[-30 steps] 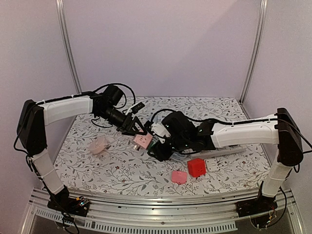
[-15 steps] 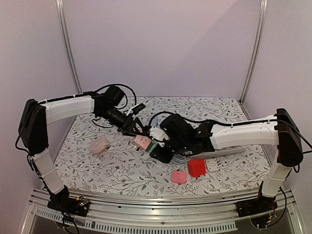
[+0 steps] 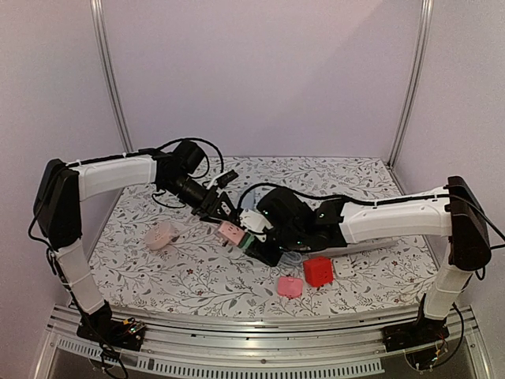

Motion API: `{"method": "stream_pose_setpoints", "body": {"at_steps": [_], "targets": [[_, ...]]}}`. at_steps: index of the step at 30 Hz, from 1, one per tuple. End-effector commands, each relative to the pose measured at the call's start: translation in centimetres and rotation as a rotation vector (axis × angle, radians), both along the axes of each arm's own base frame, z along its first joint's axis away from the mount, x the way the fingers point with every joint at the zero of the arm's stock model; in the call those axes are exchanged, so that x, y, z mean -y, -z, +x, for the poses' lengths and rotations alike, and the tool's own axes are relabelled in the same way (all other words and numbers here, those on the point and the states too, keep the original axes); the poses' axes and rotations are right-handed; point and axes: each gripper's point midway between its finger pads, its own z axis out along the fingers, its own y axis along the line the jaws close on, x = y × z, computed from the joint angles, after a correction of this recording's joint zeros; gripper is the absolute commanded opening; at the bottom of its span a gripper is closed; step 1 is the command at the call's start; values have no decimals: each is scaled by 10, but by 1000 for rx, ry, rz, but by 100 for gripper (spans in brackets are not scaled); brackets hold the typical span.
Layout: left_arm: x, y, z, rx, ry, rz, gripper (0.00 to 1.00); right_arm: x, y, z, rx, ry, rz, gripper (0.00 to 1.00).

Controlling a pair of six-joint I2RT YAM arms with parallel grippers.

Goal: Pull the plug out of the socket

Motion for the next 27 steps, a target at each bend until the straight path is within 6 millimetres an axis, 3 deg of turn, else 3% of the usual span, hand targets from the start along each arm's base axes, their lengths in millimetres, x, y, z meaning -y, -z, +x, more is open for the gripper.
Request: {"method": "stream_pose_setpoints", "body": {"at_steps": [1, 12, 27], "targets": [[16, -25, -8, 38, 81, -94, 25, -7, -26, -7, 82, -63, 5, 17], [16, -23, -8, 37, 83, -87, 25, -17, -23, -30, 117, -144, -41, 15], [3, -25, 12, 119, -3, -23, 24, -6, -22, -9, 61, 59, 43, 15]]}}
